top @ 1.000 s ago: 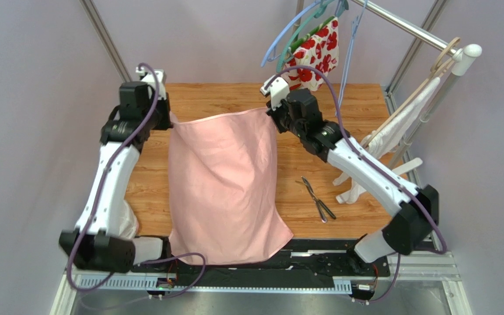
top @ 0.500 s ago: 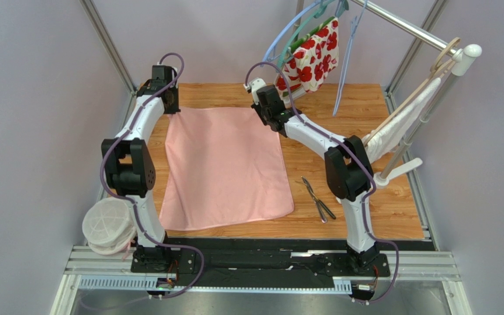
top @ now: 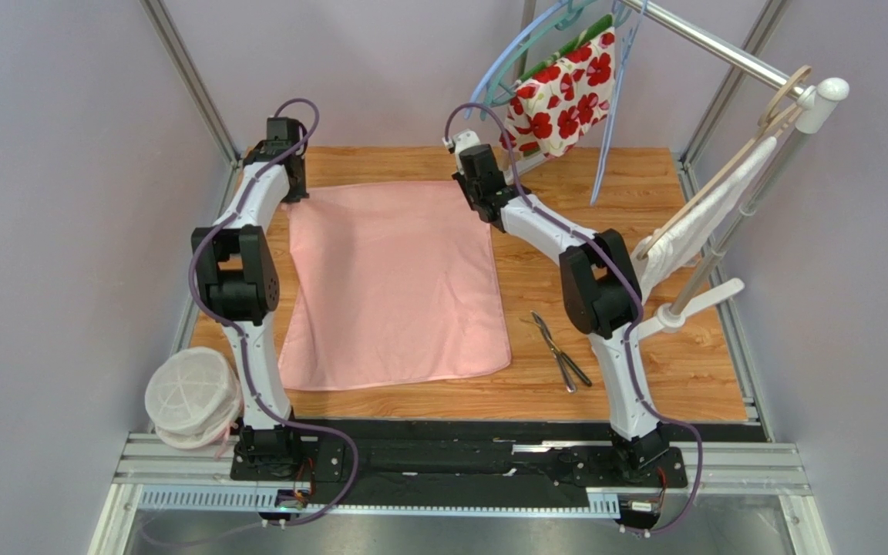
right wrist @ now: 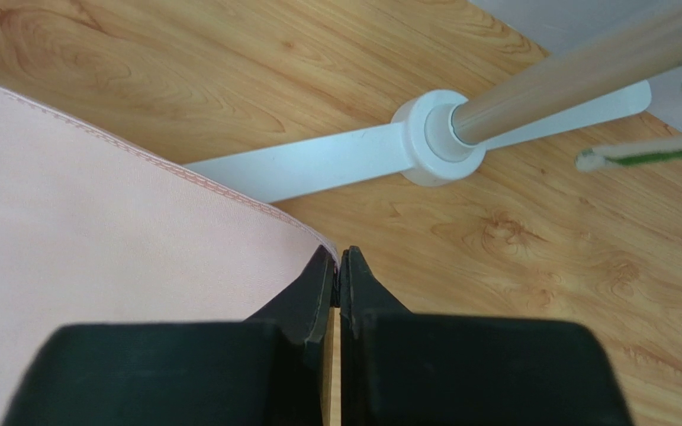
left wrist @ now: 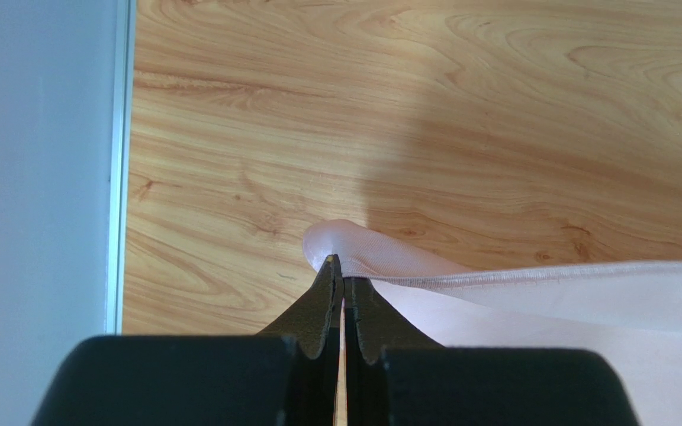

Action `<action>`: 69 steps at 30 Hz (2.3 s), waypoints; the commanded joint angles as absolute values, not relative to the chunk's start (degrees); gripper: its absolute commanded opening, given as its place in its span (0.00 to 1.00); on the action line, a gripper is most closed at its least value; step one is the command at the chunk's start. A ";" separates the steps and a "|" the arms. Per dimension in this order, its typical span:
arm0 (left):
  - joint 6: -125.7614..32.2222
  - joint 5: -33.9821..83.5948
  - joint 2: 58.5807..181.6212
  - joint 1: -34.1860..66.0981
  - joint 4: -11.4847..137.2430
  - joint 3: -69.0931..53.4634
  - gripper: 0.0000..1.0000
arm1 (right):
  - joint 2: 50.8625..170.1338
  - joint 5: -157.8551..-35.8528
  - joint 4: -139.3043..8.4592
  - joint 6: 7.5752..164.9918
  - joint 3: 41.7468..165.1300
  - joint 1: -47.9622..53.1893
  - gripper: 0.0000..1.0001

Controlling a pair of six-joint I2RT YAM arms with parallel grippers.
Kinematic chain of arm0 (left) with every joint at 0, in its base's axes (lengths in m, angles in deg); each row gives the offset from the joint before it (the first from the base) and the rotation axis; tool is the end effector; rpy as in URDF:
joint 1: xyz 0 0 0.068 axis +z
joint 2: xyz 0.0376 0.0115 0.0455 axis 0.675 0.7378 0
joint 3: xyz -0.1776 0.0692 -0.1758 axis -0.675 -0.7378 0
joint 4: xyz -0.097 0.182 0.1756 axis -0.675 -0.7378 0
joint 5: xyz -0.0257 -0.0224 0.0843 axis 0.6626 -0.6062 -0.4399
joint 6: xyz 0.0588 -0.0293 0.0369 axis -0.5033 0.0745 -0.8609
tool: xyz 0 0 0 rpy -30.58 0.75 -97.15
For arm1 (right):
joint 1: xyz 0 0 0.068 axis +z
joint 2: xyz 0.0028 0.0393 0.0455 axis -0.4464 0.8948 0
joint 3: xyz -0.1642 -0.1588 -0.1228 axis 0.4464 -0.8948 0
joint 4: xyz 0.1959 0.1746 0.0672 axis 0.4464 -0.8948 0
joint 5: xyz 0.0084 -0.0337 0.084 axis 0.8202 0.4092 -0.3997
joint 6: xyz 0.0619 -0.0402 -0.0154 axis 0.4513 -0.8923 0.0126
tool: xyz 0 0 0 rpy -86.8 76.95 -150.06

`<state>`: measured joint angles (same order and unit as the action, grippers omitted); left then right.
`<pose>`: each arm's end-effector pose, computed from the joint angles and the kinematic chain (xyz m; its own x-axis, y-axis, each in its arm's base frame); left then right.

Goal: Fold the napkin into a case and place the utensils inside
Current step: Flatten out the crumpled napkin at the center of the board.

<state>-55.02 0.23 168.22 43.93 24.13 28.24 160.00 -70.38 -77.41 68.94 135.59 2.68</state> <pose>0.5025 0.0307 0.2061 -0.7743 -0.0757 -0.6283 -0.2433 0.9521 0.1851 0.4906 0.2506 0.1822 -0.4546 -0.4521 -0.7674 -0.3203 0.8870 -0.3328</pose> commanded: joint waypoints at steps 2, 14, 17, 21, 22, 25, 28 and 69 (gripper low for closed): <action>-58.08 1.68 167.57 44.30 25.61 32.61 0.00 | 161.87 -64.08 -74.94 69.54 140.74 2.49 0.00; -49.67 -3.63 170.91 44.39 16.23 45.34 0.48 | 162.83 -56.08 -76.95 71.82 140.47 2.40 0.00; -45.02 -6.12 165.82 44.74 11.23 44.74 0.60 | 164.41 -55.99 -78.80 71.74 143.55 2.40 0.02; -37.45 3.94 150.40 45.09 13.03 30.54 0.55 | 167.05 -53.89 -85.03 73.31 149.88 2.40 0.26; -36.39 11.20 147.56 45.09 15.31 20.14 0.51 | 167.14 -53.97 -86.52 74.27 149.97 2.40 0.34; -30.50 20.19 139.19 45.18 22.61 2.23 0.31 | 164.25 -55.63 -87.42 75.60 146.65 2.93 0.56; -27.06 24.43 136.02 45.18 26.75 -8.22 0.28 | 159.07 -57.13 -88.02 76.74 140.14 4.60 0.67; -14.32 23.75 118.88 56.61 21.75 -40.87 0.34 | 173.11 -88.42 -95.68 89.75 151.28 21.21 0.68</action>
<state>-15.00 23.20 120.72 56.41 21.36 -39.76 168.96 -85.01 -95.53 91.41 145.36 21.06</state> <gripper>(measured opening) 0.335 0.678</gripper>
